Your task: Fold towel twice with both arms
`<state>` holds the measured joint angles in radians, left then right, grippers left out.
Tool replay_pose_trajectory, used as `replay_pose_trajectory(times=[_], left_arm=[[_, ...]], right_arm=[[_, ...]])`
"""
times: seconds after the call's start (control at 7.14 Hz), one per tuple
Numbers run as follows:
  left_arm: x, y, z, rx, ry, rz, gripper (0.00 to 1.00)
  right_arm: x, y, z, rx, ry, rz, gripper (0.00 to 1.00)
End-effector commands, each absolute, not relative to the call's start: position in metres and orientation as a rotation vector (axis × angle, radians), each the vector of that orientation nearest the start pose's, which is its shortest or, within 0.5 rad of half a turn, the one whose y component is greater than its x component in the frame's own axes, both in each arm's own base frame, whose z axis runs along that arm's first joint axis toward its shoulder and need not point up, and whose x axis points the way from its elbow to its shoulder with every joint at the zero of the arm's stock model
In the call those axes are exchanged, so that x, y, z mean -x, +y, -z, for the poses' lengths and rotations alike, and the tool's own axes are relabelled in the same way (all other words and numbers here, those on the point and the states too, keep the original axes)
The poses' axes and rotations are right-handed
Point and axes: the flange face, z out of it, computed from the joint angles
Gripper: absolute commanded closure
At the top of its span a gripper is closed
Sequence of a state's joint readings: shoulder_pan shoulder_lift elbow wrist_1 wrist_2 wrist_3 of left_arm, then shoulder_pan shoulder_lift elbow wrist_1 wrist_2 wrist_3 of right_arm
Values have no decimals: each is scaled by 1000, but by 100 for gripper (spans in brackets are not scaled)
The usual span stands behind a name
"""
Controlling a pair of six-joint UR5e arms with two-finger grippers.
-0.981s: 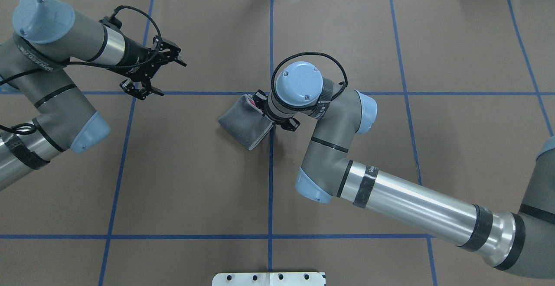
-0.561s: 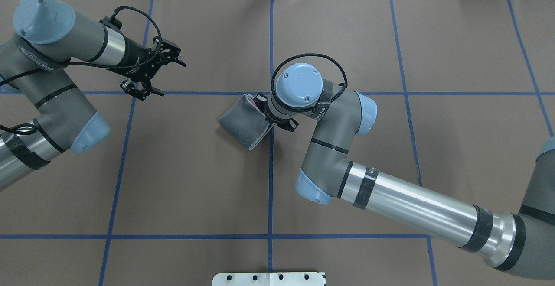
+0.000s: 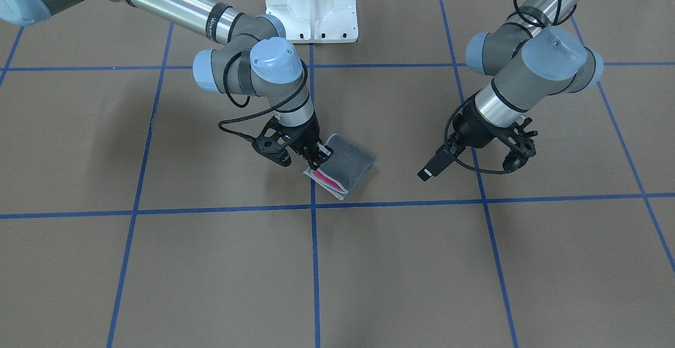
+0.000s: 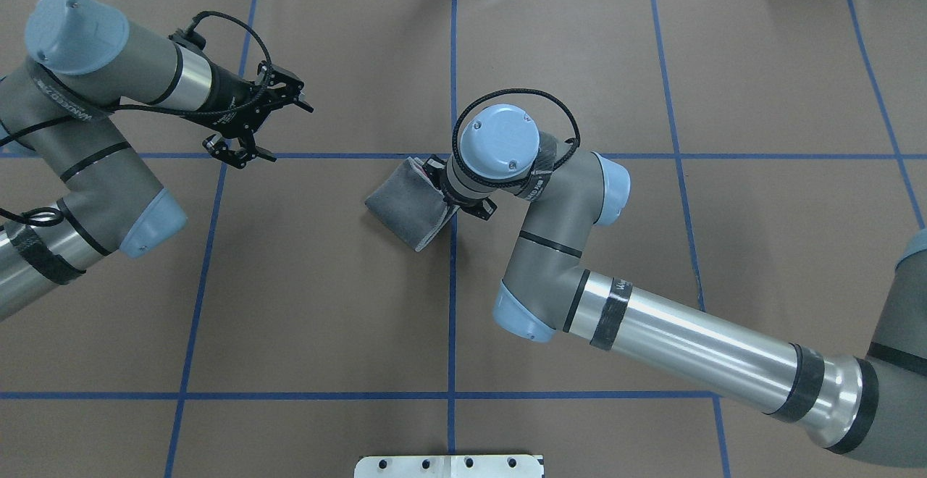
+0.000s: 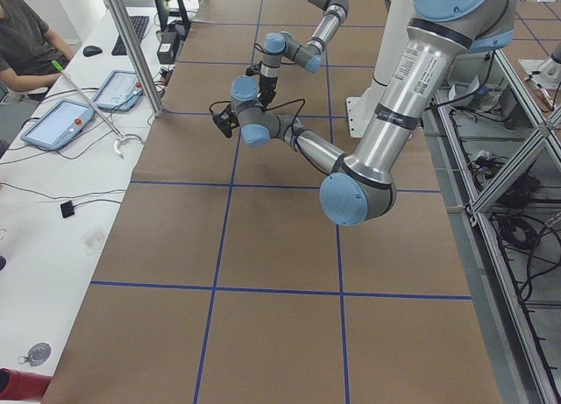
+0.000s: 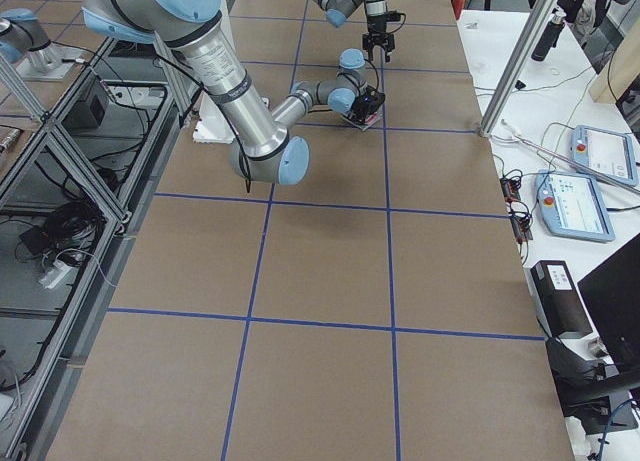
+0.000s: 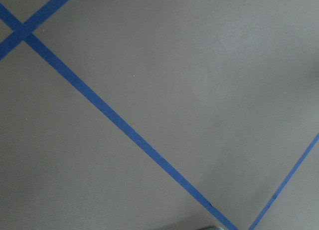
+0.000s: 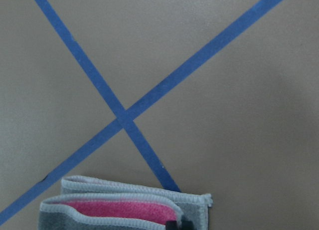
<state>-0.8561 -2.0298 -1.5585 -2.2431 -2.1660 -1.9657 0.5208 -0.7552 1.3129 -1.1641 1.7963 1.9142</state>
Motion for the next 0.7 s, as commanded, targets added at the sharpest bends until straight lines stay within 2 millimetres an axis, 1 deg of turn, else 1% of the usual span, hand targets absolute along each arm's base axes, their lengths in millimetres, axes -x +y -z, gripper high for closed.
replay_pose_trajectory(times=[0.0,0.42,0.56], left_arm=[[-374,-550,-318,276,1208,762,0],[-375,-550,-314,275,1213,761,0],[-374,-550,-314,275,1213,762,0]], right_arm=[[618,-483,-217,124,-1001,-683,100],[608,-480,-204,123,-989,-688,100],[607,-481,-204,122,-988,-690,100]])
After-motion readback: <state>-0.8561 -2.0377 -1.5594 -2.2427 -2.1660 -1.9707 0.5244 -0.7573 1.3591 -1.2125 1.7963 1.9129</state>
